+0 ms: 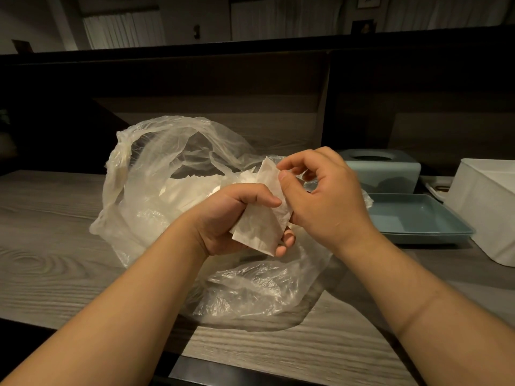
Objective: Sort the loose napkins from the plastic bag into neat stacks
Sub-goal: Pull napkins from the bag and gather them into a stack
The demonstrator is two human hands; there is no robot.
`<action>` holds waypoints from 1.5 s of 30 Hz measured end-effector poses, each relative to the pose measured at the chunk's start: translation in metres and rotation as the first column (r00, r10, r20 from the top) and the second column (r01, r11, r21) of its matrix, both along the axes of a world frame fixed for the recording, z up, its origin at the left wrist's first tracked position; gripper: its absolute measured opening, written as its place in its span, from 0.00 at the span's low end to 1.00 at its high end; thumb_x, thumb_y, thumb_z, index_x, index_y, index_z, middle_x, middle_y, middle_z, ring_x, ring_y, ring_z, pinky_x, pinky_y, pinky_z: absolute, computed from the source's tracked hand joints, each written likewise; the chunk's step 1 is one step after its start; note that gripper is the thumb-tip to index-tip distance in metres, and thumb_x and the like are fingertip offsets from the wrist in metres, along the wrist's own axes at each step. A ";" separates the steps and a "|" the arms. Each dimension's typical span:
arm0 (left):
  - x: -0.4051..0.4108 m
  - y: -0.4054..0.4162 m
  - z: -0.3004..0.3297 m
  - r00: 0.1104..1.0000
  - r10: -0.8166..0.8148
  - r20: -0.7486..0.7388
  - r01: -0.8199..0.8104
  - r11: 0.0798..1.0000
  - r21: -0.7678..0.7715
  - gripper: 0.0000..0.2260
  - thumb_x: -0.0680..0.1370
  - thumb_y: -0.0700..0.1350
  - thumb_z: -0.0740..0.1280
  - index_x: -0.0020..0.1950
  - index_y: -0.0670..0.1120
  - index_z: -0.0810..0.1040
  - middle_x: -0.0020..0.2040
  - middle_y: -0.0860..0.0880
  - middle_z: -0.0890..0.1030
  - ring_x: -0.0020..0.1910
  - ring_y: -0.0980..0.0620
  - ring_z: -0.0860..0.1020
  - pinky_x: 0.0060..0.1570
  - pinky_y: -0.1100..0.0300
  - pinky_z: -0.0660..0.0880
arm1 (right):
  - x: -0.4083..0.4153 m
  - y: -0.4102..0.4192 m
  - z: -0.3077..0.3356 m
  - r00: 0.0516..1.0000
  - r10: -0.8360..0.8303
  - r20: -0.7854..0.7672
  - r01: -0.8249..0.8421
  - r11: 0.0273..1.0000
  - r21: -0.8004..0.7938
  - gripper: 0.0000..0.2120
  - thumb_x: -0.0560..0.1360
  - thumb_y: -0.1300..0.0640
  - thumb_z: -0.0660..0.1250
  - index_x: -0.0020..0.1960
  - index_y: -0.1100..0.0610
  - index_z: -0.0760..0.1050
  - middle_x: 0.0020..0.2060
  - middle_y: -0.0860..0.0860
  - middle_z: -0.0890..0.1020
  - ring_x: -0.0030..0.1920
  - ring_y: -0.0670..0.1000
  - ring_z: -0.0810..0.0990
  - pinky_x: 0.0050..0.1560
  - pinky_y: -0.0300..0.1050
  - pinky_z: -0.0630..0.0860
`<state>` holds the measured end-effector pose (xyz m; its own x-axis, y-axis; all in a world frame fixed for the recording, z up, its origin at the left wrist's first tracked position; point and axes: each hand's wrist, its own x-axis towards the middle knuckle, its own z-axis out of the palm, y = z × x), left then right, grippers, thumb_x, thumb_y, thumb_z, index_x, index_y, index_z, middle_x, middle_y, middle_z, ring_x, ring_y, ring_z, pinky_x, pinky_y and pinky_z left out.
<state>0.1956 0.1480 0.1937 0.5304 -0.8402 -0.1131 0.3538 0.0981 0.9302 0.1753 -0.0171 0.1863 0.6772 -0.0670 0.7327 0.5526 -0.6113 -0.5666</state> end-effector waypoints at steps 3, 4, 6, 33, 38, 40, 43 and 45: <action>0.001 -0.001 -0.001 1.000 0.019 0.003 -0.019 1.000 0.004 0.21 0.70 0.43 0.70 0.60 0.37 0.73 0.44 0.39 0.80 0.42 0.41 0.79 0.46 0.50 0.76 | -0.001 -0.001 0.000 0.999 0.032 -0.008 -0.032 0.999 0.008 0.04 0.76 0.48 0.69 0.44 0.39 0.77 0.45 0.39 0.75 0.50 0.44 0.76 0.55 0.55 0.77; 0.000 -0.001 -0.001 1.000 0.026 0.002 -0.026 1.000 0.009 0.20 0.71 0.43 0.69 0.61 0.38 0.72 0.44 0.39 0.79 0.43 0.42 0.79 0.46 0.50 0.75 | -0.002 -0.001 0.000 0.999 0.044 -0.008 -0.044 0.999 0.006 0.05 0.76 0.50 0.70 0.44 0.40 0.77 0.45 0.39 0.75 0.50 0.44 0.75 0.54 0.53 0.77; 0.000 -0.002 0.000 0.999 0.040 0.000 -0.040 0.999 0.019 0.19 0.72 0.43 0.67 0.62 0.39 0.72 0.44 0.39 0.79 0.42 0.42 0.78 0.45 0.51 0.75 | -0.002 -0.002 0.001 0.999 0.049 -0.001 -0.049 0.999 0.001 0.05 0.76 0.52 0.70 0.44 0.42 0.77 0.45 0.39 0.75 0.49 0.44 0.76 0.52 0.50 0.78; 0.001 -0.003 0.002 0.996 0.085 0.032 -0.086 0.996 0.012 0.29 0.78 0.67 0.62 0.64 0.44 0.79 0.50 0.39 0.81 0.43 0.41 0.78 0.47 0.48 0.79 | -0.002 0.000 0.001 1.000 0.006 0.014 -0.007 0.997 0.079 0.02 0.81 0.52 0.66 0.52 0.46 0.73 0.48 0.41 0.75 0.49 0.42 0.75 0.49 0.34 0.75; 0.002 -0.004 0.006 0.971 0.224 -0.087 -0.231 0.970 -0.076 0.35 0.78 0.72 0.57 0.61 0.43 0.83 0.54 0.42 0.81 0.47 0.44 0.80 0.45 0.50 0.81 | -0.004 0.000 0.000 0.989 -0.004 0.150 0.020 0.994 -0.106 0.10 0.76 0.41 0.64 0.52 0.46 0.74 0.48 0.41 0.71 0.53 0.47 0.71 0.56 0.41 0.70; 0.000 -0.004 0.010 0.949 0.276 -0.154 -0.294 0.949 -0.113 0.36 0.77 0.73 0.56 0.60 0.43 0.83 0.53 0.42 0.81 0.46 0.45 0.80 0.38 0.55 0.83 | -0.008 0.001 -0.002 0.986 0.077 0.147 -0.035 0.963 -0.267 0.15 0.72 0.36 0.67 0.51 0.45 0.77 0.48 0.40 0.72 0.54 0.47 0.70 0.56 0.45 0.64; -0.001 -0.002 0.012 0.940 0.292 -0.176 -0.316 0.940 -0.131 0.36 0.77 0.73 0.56 0.65 0.43 0.78 0.52 0.43 0.81 0.48 0.45 0.80 0.40 0.57 0.83 | -0.008 0.004 -0.008 0.978 0.142 0.154 -0.062 0.898 -0.437 0.17 0.69 0.35 0.71 0.51 0.44 0.79 0.48 0.41 0.74 0.55 0.46 0.69 0.58 0.49 0.61; 0.000 -0.002 0.010 0.939 0.301 -0.167 -0.323 0.939 -0.121 0.36 0.78 0.73 0.56 0.64 0.43 0.79 0.53 0.44 0.81 0.49 0.46 0.81 0.44 0.56 0.82 | -0.006 0.005 -0.009 0.977 0.146 0.155 -0.069 0.905 -0.419 0.12 0.71 0.38 0.70 0.49 0.44 0.80 0.47 0.40 0.75 0.54 0.46 0.69 0.58 0.50 0.62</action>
<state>0.1961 0.1460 0.2042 0.7557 -0.6476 -0.0974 0.4122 0.3548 0.8392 0.1696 -0.0123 0.1769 0.5182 0.3307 0.7887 0.6965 -0.6984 -0.1648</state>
